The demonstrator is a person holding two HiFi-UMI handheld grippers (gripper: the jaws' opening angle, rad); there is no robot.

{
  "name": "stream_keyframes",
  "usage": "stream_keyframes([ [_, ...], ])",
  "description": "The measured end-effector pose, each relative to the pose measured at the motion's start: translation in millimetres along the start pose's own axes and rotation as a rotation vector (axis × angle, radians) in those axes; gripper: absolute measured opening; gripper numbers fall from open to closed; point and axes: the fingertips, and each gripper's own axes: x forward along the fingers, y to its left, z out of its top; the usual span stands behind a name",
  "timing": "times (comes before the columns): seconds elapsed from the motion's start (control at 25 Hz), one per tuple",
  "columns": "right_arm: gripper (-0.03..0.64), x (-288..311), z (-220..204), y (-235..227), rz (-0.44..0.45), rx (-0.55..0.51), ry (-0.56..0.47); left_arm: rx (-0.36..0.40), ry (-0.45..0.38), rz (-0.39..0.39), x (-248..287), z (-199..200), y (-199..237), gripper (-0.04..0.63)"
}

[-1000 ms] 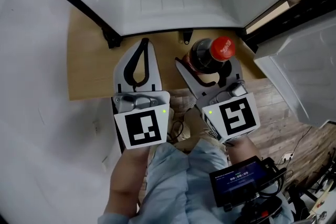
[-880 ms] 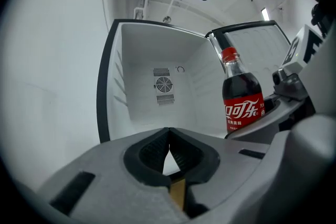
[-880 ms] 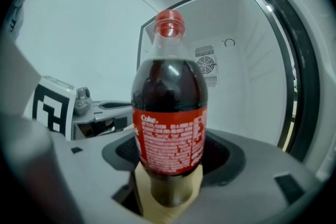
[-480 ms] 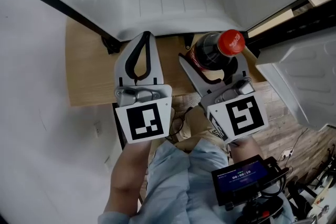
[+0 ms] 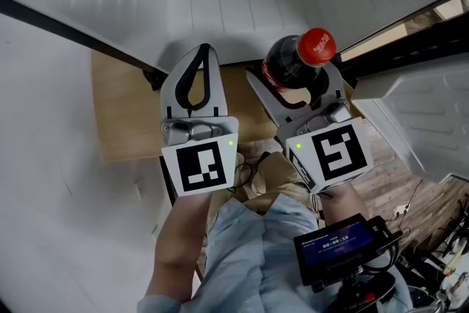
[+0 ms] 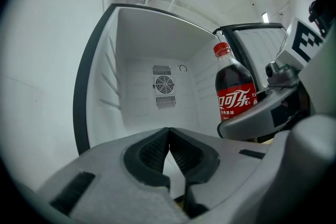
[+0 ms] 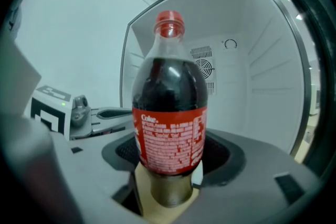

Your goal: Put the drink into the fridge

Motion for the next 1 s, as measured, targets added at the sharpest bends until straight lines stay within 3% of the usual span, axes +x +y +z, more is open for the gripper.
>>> stream_keyframes([
  [1.0, 0.311, 50.5, 15.0, -61.6, -0.08, 0.027, 0.015, 0.008, -0.018, -0.037, 52.0, 10.1, 8.4, 0.008],
])
